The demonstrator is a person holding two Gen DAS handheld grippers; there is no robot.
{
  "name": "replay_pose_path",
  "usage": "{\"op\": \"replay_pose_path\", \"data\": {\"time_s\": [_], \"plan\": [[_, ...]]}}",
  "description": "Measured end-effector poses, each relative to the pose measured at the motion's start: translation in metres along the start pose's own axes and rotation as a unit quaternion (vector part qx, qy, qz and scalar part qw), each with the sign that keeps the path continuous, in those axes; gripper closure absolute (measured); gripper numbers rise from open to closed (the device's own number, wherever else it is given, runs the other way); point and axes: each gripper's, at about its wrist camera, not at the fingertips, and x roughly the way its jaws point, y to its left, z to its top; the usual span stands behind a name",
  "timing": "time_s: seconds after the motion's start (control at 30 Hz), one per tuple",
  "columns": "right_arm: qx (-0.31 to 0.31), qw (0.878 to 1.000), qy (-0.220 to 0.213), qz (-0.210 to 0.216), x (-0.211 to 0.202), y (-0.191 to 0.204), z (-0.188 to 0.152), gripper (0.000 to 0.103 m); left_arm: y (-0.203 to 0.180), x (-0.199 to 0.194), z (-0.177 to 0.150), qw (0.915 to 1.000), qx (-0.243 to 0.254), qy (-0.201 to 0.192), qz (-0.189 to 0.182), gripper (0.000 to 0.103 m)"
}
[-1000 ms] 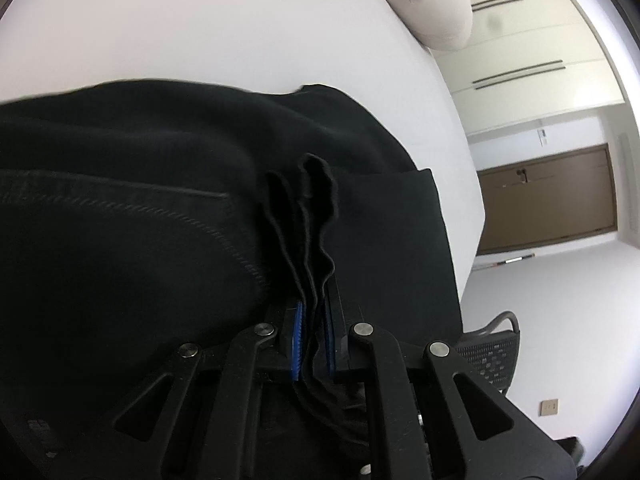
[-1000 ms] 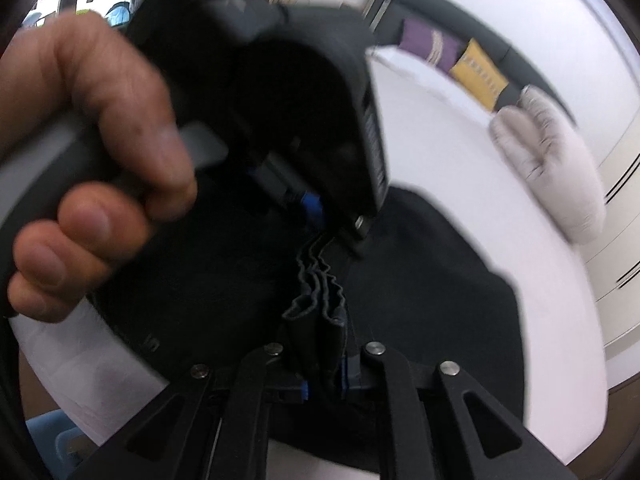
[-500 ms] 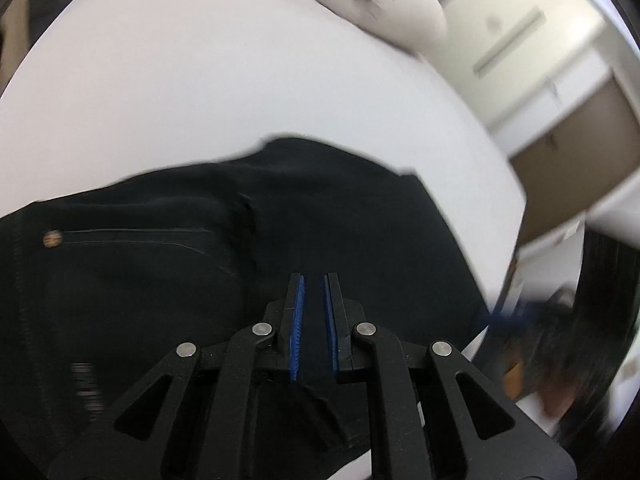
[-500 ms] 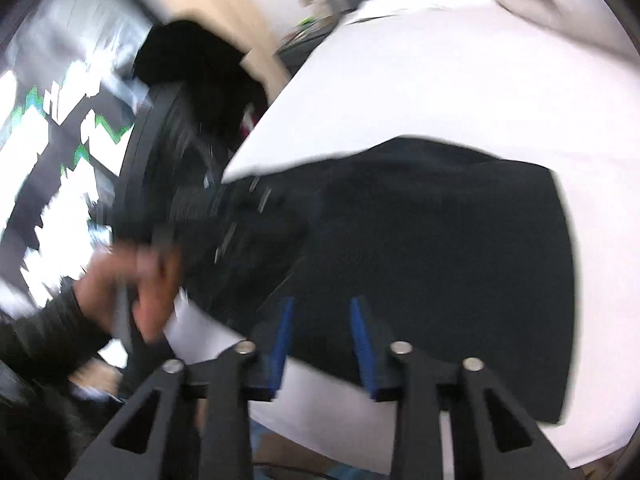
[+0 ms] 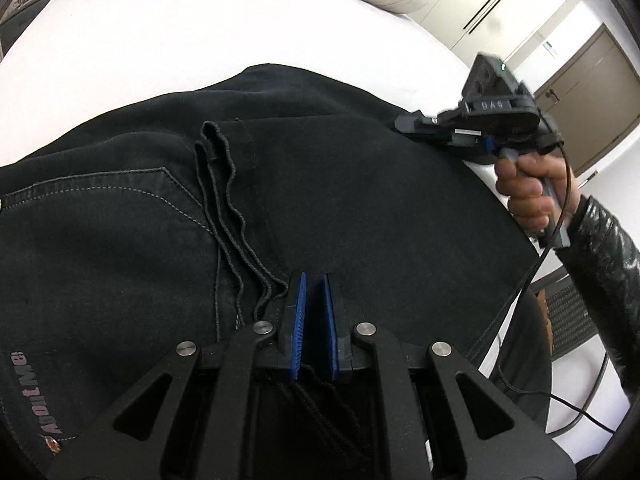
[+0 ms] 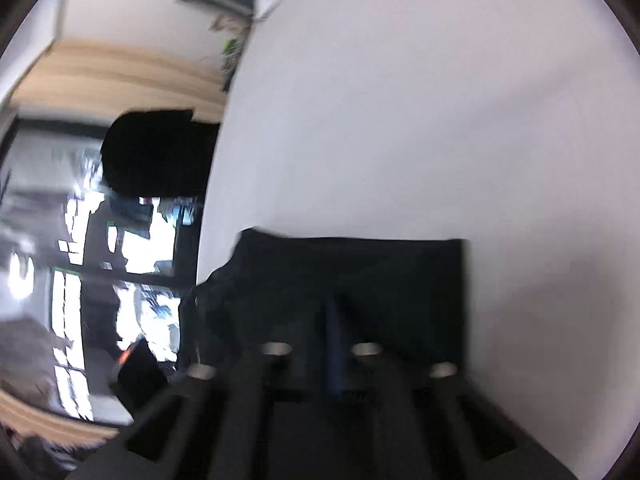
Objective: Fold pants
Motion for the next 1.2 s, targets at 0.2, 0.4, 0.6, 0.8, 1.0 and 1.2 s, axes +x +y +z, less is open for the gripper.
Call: {"op": "replay_pose_path", "data": {"time_s": [0.2,0.4,0.6,0.8,1.0,1.2], "plan": [[-0.038,0.999,0.019,0.006,-0.015,0.012,-0.052,0.100,0.011,0.006,-0.005,0.9999,-0.010,-0.004,-0.008,0.094],[-0.066,0.997,0.035,0.006,-0.035,0.028,-0.137,0.097,0.021,0.004,-0.013,0.9997,-0.018,-0.010,-0.014,0.094],[-0.033,0.999,-0.001,-0.005,-0.031,0.011,-0.155,0.103,0.036,-0.010,-0.019,0.9992,-0.028,-0.019,-0.021,0.094],[-0.062,0.995,-0.018,-0.070,-0.037,0.032,-0.156,0.103,0.045,-0.095,-0.042,0.9939,-0.030,-0.106,0.000,0.094],[-0.104,0.988,-0.110,0.008,-0.044,0.108,-0.167,0.015,0.108,-0.193,-0.120,0.9687,-0.140,-0.204,0.022,0.017],[-0.113,0.989,-0.066,0.062,0.019,0.147,-0.157,0.038,0.184,-0.229,-0.194,0.9154,-0.320,-0.244,0.003,0.015]]}}
